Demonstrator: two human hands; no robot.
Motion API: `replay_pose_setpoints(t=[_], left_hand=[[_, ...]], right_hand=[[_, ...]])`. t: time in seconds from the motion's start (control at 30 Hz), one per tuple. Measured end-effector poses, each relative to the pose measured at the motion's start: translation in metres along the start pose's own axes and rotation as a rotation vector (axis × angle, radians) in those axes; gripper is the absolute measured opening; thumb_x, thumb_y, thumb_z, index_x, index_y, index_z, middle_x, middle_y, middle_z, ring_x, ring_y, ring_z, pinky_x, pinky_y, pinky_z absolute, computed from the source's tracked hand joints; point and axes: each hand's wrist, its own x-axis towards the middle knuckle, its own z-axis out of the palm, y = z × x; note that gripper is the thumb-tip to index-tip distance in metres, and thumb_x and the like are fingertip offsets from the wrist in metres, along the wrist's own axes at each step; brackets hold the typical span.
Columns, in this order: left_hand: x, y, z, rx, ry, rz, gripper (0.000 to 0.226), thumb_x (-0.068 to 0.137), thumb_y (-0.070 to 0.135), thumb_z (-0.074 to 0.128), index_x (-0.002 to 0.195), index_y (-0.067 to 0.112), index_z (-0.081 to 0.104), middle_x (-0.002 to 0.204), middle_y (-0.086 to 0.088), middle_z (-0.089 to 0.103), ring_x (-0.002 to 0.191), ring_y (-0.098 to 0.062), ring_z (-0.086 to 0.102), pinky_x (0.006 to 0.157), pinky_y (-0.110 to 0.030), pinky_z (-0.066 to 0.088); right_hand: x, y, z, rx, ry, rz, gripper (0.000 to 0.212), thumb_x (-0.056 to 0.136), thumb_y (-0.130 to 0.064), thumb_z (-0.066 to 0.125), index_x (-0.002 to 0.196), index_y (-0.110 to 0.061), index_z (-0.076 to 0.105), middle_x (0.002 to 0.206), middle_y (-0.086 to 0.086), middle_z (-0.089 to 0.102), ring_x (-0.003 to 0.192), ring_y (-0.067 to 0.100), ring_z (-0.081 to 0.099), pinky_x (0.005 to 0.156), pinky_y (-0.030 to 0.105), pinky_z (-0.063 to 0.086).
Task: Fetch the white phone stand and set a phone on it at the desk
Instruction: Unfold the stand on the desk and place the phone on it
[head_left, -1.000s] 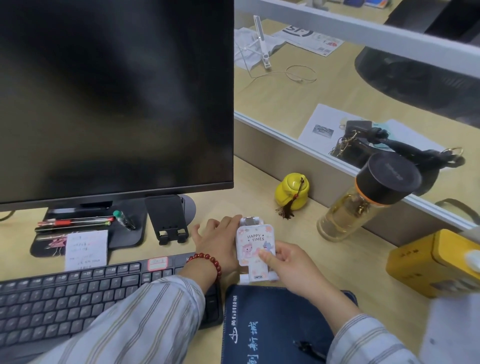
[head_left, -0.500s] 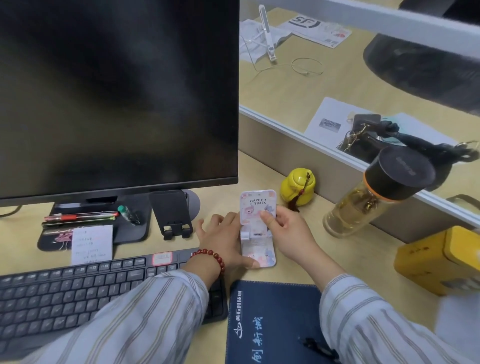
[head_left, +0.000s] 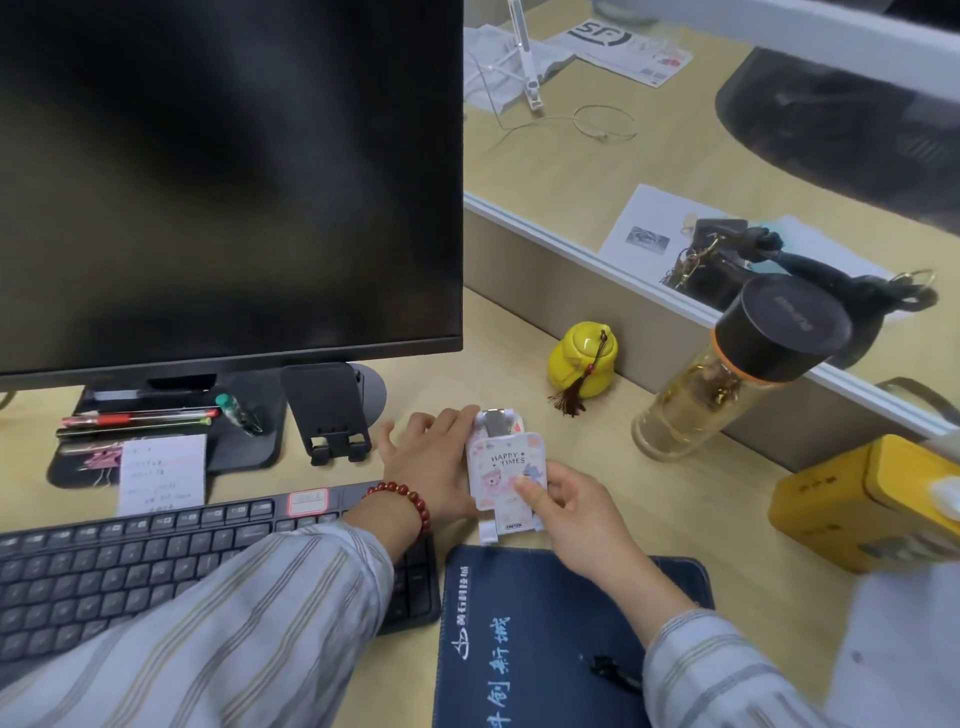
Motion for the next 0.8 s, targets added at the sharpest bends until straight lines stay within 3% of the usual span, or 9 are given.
replay_pose_setpoints(t=[0.1, 0.2, 0.37, 0.53, 0.8], left_hand=[[0.001, 0.001, -0.001, 0.006, -0.017, 0.004, 0.092, 0.060, 0.071, 0.062, 0.139, 0.039, 0.027, 0.131, 0.014, 0.039, 0.126, -0.020, 0.031, 0.104, -0.054, 0.011], [0.002, 0.002, -0.003, -0.001, -0.049, 0.000, 0.096, 0.052, 0.072, 0.066, 0.137, 0.042, 0.032, 0.131, 0.015, 0.040, 0.125, -0.019, 0.029, 0.106, -0.054, 0.007], [0.003, 0.001, -0.003, -0.010, -0.055, 0.008, 0.097, 0.052, 0.073, 0.067, 0.137, 0.043, 0.032, 0.132, 0.016, 0.039, 0.124, -0.018, 0.029, 0.107, -0.053, 0.006], [0.002, 0.000, -0.003, 0.001, -0.058, 0.011, 0.098, 0.052, 0.074, 0.066, 0.138, 0.043, 0.031, 0.133, 0.016, 0.037, 0.127, -0.019, 0.028, 0.107, -0.052, 0.006], [0.002, 0.002, -0.006, 0.018, -0.060, 0.005, 0.111, 0.052, 0.075, 0.066, 0.143, 0.038, 0.017, 0.141, 0.015, 0.033, 0.130, -0.019, 0.028, 0.107, -0.055, 0.008]], right_hand=[[0.012, -0.010, 0.005, 0.075, 0.089, -0.048, 0.019, 0.092, -0.022, 0.056, 0.082, -0.035, 0.067, 0.085, -0.015, 0.074, 0.087, 0.007, 0.071, 0.081, 0.034, 0.058], [0.028, -0.024, 0.007, 0.095, 0.133, -0.094, 0.019, 0.091, -0.020, 0.056, 0.081, -0.034, 0.064, 0.085, -0.017, 0.070, 0.084, 0.007, 0.070, 0.080, 0.038, 0.058], [0.034, -0.021, 0.009, 0.078, 0.150, -0.133, 0.018, 0.091, -0.022, 0.057, 0.080, -0.034, 0.063, 0.080, -0.019, 0.070, 0.077, 0.000, 0.069, 0.075, 0.033, 0.059], [0.032, -0.017, 0.006, 0.040, 0.116, -0.148, 0.019, 0.091, -0.024, 0.057, 0.084, -0.042, 0.061, 0.087, -0.020, 0.069, 0.083, 0.001, 0.069, 0.072, 0.027, 0.059], [0.023, -0.006, 0.003, -0.056, 0.087, -0.100, 0.021, 0.090, -0.025, 0.059, 0.082, -0.045, 0.061, 0.081, -0.022, 0.069, 0.082, -0.001, 0.069, 0.076, 0.023, 0.057]])
